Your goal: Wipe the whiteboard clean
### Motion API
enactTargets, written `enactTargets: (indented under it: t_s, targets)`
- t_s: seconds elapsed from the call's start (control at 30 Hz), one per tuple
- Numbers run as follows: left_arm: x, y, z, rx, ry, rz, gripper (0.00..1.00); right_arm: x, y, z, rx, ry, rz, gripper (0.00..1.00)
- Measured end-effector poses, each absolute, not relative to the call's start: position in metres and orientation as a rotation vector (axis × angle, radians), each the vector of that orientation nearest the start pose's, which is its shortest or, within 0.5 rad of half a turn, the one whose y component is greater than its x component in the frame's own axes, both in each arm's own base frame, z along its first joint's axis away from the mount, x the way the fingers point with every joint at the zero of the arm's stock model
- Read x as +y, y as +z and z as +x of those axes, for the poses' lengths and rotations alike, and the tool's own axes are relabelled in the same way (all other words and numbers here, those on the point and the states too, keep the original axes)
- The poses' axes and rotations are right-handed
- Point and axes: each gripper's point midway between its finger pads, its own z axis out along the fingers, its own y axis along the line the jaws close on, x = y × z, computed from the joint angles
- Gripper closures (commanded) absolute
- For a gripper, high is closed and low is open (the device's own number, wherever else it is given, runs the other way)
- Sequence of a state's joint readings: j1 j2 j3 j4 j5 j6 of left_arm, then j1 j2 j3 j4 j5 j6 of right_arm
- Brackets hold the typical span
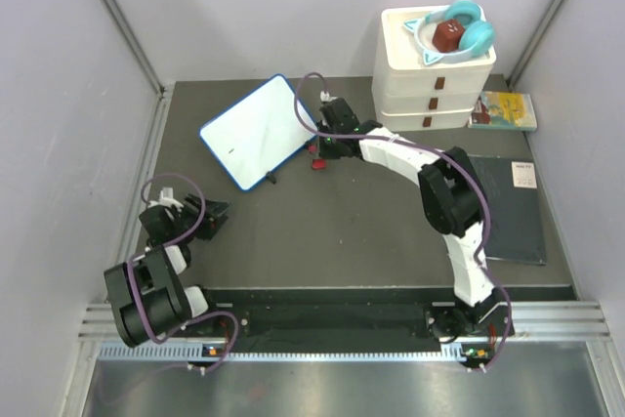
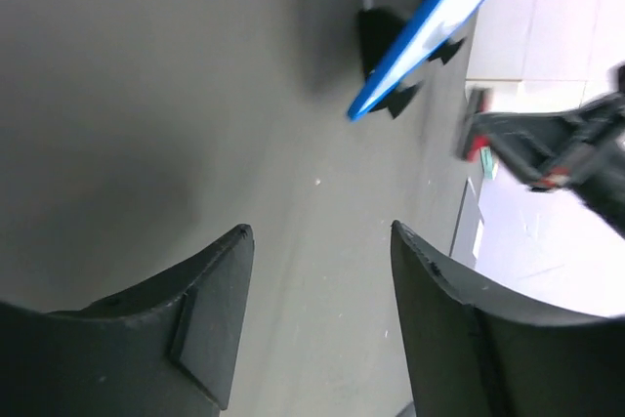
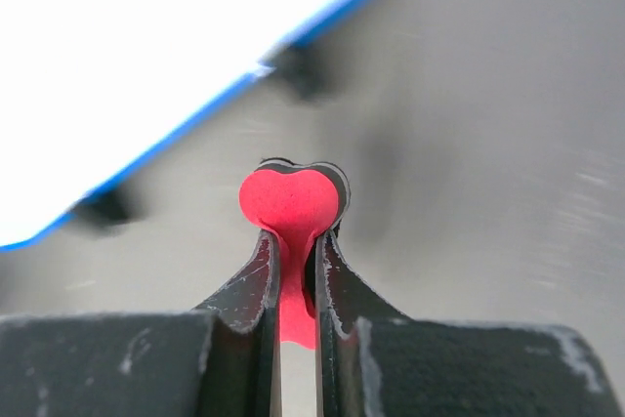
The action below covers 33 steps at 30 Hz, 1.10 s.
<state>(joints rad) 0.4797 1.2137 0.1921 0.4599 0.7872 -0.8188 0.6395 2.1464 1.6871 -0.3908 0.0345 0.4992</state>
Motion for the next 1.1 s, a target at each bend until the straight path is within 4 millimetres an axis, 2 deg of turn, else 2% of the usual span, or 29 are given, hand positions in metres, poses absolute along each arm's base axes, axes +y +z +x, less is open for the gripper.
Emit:
enactTargets:
  t_s: [0.03, 0.07, 0.23, 0.33, 0.47, 0.53, 0.7, 0.97, 1.1]
  targets:
    - [-0.021, 0.059, 0.28, 1.937, -1.047, -0.883, 0.47, 0.35, 0.08, 0.429, 2.443, 0.53, -0.168, 1.0]
    - [-0.023, 0.057, 0.28, 1.941, -1.052, -0.888, 0.48, 0.358, 0.087, 0.428, 2.425, 0.569, -0.173, 1.0]
    - [-0.038, 0.058, 0.29, 1.942, -1.052, -0.817, 0.48, 0.399, 0.121, 0.423, 2.342, 0.747, -0.201, 1.0]
    - [-0.05, 0.058, 0.294, 1.953, -1.046, -0.775, 0.53, 0.424, 0.143, 0.423, 2.289, 0.819, -0.225, 1.0]
    - [-0.053, 0.052, 0.3, 1.957, -1.023, -0.789, 0.53, 0.456, 0.164, 0.417, 2.227, 0.908, -0.265, 1.0]
    - [-0.05, 0.048, 0.303, 1.954, -1.006, -0.81, 0.5, 0.467, 0.165, 0.414, 2.219, 0.939, -0.274, 1.0]
    - [-0.043, 0.041, 0.31, 1.938, -0.968, -0.842, 0.47, 0.479, 0.162, 0.414, 2.221, 0.971, -0.281, 1.0]
    - [-0.044, 0.037, 0.327, 1.87, -1.035, -0.854, 0.53, 0.49, 0.165, 0.418, 2.204, 0.997, -0.27, 1.0]
    - [-0.047, 0.035, 0.334, 1.833, -1.1, -0.868, 0.54, 0.499, 0.161, 0.414, 2.206, 0.996, -0.283, 1.0]
